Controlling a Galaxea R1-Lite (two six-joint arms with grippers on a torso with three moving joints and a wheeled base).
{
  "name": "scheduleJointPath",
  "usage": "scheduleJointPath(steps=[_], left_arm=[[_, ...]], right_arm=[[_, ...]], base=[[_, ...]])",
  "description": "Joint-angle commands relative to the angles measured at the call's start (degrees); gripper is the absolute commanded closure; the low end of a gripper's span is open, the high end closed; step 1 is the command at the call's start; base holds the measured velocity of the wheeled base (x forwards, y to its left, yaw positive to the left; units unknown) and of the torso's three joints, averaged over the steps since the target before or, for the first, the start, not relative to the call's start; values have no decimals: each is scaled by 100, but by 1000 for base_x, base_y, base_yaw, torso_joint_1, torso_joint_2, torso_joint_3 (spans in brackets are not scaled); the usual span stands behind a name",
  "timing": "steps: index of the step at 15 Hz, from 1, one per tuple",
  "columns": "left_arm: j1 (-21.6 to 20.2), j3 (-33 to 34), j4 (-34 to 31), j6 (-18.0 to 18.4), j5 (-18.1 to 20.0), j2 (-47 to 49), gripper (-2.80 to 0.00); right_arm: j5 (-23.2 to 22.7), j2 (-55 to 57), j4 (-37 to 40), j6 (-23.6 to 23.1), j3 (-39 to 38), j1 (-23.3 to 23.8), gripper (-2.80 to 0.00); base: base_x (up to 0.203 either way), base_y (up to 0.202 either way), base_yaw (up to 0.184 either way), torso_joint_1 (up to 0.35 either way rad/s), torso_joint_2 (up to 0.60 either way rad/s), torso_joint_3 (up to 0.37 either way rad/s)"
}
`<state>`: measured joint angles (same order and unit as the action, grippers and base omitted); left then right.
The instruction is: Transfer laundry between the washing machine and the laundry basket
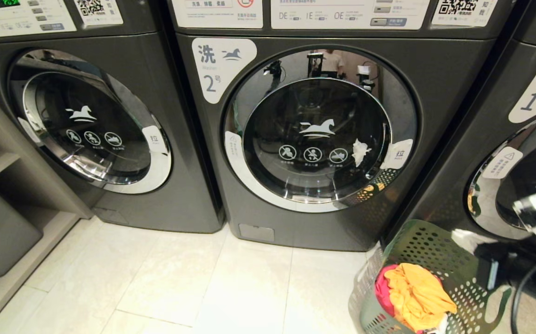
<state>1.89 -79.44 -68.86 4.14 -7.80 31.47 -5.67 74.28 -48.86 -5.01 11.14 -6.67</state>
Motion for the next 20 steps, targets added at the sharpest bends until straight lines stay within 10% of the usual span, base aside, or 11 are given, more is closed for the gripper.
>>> scheduleJointPath(steps=[1,4,9,14,17,20], left_arm=[[-1092,403,-60,156,893,-289,0],[-1701,2340,681,865,1412,-1024,0],[-1813,5805,3846,1084,735,-1460,0],[-1834,7264,5625,1208,501,-1456,0],[-1784,7478,5989,1187,1500,-1546,0],[-782,7482,5988,1059,1455,-1495,0]], right_arm=[[23,-1445,52,-9,-942,3,0],[90,-2939,1366,-7,-1247,40,0],[370,-5376,5748,-67,-849,25,0],[632,-5505,5887,-75,-718,931,0],[631,-5821,5508,44,-867,1094,0],[474,-5859,5369,203,-903,979,0]], base=[[0,0,0,0,0,0],[0,0,0,0,0,0],[0,0,0,0,0,0],[0,0,0,0,0,0],[0,0,0,0,0,0],[0,0,0,0,0,0]])
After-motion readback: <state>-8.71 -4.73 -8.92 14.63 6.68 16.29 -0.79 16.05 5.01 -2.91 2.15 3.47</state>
